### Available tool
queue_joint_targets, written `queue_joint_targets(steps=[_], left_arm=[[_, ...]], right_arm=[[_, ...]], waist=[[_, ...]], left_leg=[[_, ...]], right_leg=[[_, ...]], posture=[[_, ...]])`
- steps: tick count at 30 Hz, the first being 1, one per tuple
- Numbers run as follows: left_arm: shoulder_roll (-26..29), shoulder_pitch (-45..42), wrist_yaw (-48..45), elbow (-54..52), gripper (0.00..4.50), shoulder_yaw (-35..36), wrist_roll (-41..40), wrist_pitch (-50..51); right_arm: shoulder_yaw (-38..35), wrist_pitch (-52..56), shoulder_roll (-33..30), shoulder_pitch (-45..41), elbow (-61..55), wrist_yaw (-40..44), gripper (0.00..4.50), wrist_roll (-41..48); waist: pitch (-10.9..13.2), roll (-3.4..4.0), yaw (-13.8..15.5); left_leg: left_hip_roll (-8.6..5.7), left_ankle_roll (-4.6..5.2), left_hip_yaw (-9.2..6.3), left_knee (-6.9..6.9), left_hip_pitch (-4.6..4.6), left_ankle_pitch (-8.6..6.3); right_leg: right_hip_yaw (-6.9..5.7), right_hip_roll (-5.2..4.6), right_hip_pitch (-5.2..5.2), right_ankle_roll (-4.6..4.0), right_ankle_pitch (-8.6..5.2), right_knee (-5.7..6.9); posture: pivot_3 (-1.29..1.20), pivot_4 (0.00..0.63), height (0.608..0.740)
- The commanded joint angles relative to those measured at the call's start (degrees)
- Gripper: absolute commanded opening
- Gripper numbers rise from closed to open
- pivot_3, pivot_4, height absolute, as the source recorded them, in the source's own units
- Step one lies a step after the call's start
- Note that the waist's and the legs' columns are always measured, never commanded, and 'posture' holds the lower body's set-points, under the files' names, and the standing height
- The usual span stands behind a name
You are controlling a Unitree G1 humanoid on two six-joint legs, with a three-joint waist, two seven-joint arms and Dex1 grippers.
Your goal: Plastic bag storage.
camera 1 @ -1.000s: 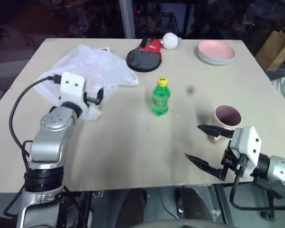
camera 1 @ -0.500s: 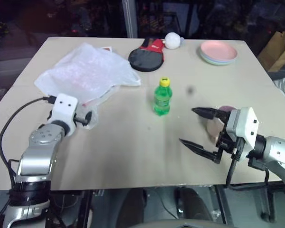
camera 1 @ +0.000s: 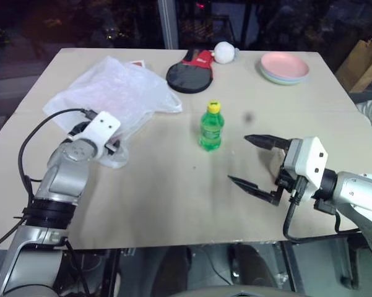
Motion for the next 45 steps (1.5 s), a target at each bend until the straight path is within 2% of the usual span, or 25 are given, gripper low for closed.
queue_joint_targets(steps=[1,7,9,10,14,16,19,24,25,27,29,34,37,40,42,45], left_arm=[[0.1,-3.8,1.5,7.9,4.49,-2.3,4.6,-5.9],[-1.0,-8.9,5.3,23.6,4.49,-5.0,9.1,-17.0],[-1.8,-9.9,5.4,27.5,3.96,-4.9,9.0,-20.6],[-2.2,-9.9,3.8,27.9,3.72,-4.5,8.0,-20.7],[-2.7,-7.9,1.6,24.4,3.72,-2.0,6.1,-19.3],[-3.6,-8.4,3.7,27.8,3.72,-2.4,7.5,-21.1],[-5.7,-11.9,5.9,35.5,2.92,-2.7,8.2,-24.9],[-8.7,-17.2,2.1,44.7,0.37,0.6,3.7,-31.3],[-9.5,-18.0,-0.7,45.8,0.09,2.9,0.6,-30.6],[-11.1,-19.7,-7.1,46.1,0.09,10.0,-8.0,-27.3],[-11.9,-21.0,-13.2,43.1,0.09,16.8,-16.8,-19.8],[-10.7,-19.1,-21.5,23.5,0.09,25.3,-35.1,11.9],[-11.9,-17.4,-18.5,11.3,0.09,30.4,-44.9,28.6],[-14.7,-16.6,-13.5,2.5,0.09,35.1,-51.4,39.2],[-16.9,-16.8,-9.2,-2.9,0.09,38.7,-54.7,44.6],[-18.3,-16.6,-5.4,-6.9,0.09,41.7,-56.9,47.4]], right_arm=[[-0.8,0.0,0.2,-1.1,-2.0,-1.1,4.5,0.1],[-0.8,0.4,0.0,-0.8,-2.4,-1.6,4.5,0.3],[-0.7,0.5,-0.1,-0.6,-2.6,-1.7,4.5,0.2],[-0.8,0.6,-0.2,-0.4,-2.7,-1.7,4.5,0.1],[-1.7,1.0,-0.6,0.5,-3.4,-2.0,4.5,0.3],[-1.5,1.1,-0.2,0.4,-3.3,-2.5,4.5,0.2],[-0.8,0.9,0.0,0.2,-3.1,-2.7,4.5,-0.1],[-0.4,0.7,0.0,-0.3,-2.4,-2.4,4.5,-0.8],[-0.3,0.8,0.1,-0.5,-2.4,-2.6,4.5,-0.9],[0.0,1.0,0.5,-0.6,-2.6,-3.2,4.5,-1.2],[0.3,1.2,0.7,-0.5,-2.9,-3.7,4.5,-1.6],[1.3,1.3,1.3,-1.2,-2.7,-4.8,4.5,-3.1],[2.9,1.1,1.9,-2.5,-1.7,-5.3,4.5,-4.7],[4.3,1.8,2.9,-4.4,-0.1,-6.0,4.5,-6.1],[5.5,4.4,5.0,-7.9,3.2,-8.6,4.5,-7.0],[5.4,10.2,9.6,-13.7,8.7,-11.8,4.5,-5.0]], waist=[[0.0,0.0,0.0],[0.0,0.01,-0.1],[0.0,0.02,-0.1],[0.0,0.02,-0.1],[-0.1,0.06,0.0],[-0.1,0.07,0.0],[-0.1,0.14,0.3],[-0.2,0.18,0.2],[-0.2,0.21,0.2],[-0.2,0.19,0.5],[-0.2,0.17,0.7],[0.0,-0.13,-0.2],[0.0,-0.14,-0.4],[0.0,-0.13,-0.7],[0.0,-0.14,-0.8],[0.0,-0.14,-1.2]], left_leg=[[0.0,0.0,-0.01,0.0,0.01,0.0],[0.0,0.0,0.01,0.02,0.03,0.0],[0.0,0.0,0.02,0.02,0.04,0.0],[0.0,0.01,0.02,0.03,0.05,0.0],[0.0,0.0,0.02,0.06,0.05,0.0],[0.0,0.0,0.04,0.07,0.05,0.0],[-0.01,0.01,0.02,0.16,0.07,0.0],[-0.01,0.02,0.0,0.3,0.09,0.02],[-0.01,0.02,0.0,0.3,0.09,0.02],[-0.04,0.02,-0.01,0.31,0.05,0.02],[-0.04,0.02,-0.05,0.33,-0.03,0.01],[-0.04,0.01,-0.16,0.32,-0.19,0.01],[-0.03,0.01,-0.18,0.31,-0.18,0.01],[-0.03,0.01,-0.18,0.3,-0.11,0.01],[-0.03,0.01,-0.19,0.3,-0.07,0.01],[-0.03,0.0,-0.2,0.35,-0.03,0.02]], right_leg=[[-0.01,0.0,0.0,-0.01,0.0,0.01],[0.01,0.01,-0.01,0.11,0.09,0.08],[0.01,0.01,0.0,0.12,0.09,0.11],[0.01,0.01,-0.01,0.13,0.1,0.12],[0.02,0.0,0.0,0.12,0.1,0.17],[0.03,-0.01,0.0,0.13,0.11,0.17],[0.02,0.0,0.04,0.15,0.1,0.21],[0.0,0.01,0.07,0.28,-0.02,0.28],[0.0,0.01,0.07,0.28,-0.02,0.28],[0.0,-0.01,0.08,0.28,-0.01,0.28],[-0.03,-0.01,0.07,0.15,0.1,0.26],[-0.09,0.01,-0.03,0.16,0.13,0.26],[-0.08,0.0,-0.03,0.16,0.14,0.26],[-0.07,0.0,0.0,0.17,0.13,0.28],[-0.08,0.01,0.03,0.19,0.12,0.3],[-0.08,0.02,0.03,0.17,0.15,0.33]], posture=[[0.0,0.15,0.74],[0.0,0.15,0.74],[0.0,0.15,0.74],[0.0,0.15,0.74],[0.0,0.15,0.74],[0.0,0.15,0.74],[0.0,0.15,0.74],[0.0,0.15,0.74],[0.0,0.15,0.74],[0.0,0.15,0.74],[0.0,0.15,0.74],[0.0,0.15,0.74],[0.0,0.15,0.74],[0.0,0.15,0.74],[0.0,0.15,0.74],[0.0,0.15,0.74]])
